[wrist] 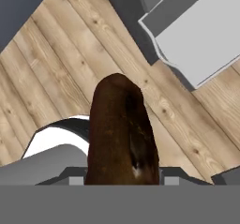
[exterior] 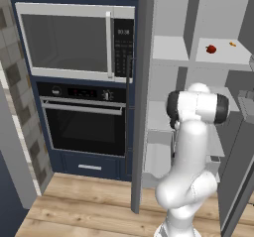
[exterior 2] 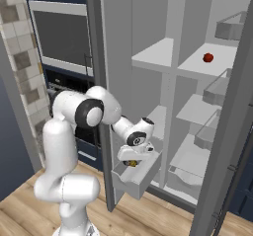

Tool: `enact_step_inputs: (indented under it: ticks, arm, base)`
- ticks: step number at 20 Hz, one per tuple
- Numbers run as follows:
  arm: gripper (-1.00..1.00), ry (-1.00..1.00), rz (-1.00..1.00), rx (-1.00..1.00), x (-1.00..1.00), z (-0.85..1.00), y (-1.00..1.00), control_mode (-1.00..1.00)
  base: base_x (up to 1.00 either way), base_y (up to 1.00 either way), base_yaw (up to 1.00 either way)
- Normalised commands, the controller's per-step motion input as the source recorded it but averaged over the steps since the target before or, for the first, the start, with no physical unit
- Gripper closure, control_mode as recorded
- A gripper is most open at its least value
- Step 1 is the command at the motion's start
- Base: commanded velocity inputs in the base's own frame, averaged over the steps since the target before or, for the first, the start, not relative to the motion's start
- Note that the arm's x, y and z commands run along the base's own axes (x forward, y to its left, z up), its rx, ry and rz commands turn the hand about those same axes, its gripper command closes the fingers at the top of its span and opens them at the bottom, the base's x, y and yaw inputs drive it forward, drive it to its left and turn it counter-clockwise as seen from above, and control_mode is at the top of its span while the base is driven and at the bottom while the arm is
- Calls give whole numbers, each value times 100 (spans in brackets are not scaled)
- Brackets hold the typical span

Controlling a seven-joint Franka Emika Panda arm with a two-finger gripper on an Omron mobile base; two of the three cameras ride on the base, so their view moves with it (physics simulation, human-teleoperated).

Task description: Take the sweet potato and bell pepper from the fridge shelf and place them in the freezer drawer to begin freezing them.

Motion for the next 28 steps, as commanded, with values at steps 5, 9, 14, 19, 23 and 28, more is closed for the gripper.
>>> enact_step_inputs:
  ticks: [5, 9, 14, 19, 23, 28]
  arm:
    - [100, 9, 10, 8, 80, -70, -5, -100]
    - [100, 1, 4, 0, 42, -89, 7, -100]
    - [100, -2, 1, -3, 11, -58, 14, -100]
    - [100, -2, 0, -9, 30, -50, 5, -100]
    - [100, 0, 0, -9, 38, -59, 4, -100]
    - [100, 0, 0, -2, 52, -22, 4, -100]
  base:
    - [0, 0, 0]
    - [0, 0, 0]
    - [0, 0, 0]
    - [0, 0, 0]
    - [0, 0, 0]
    - [0, 0, 0]
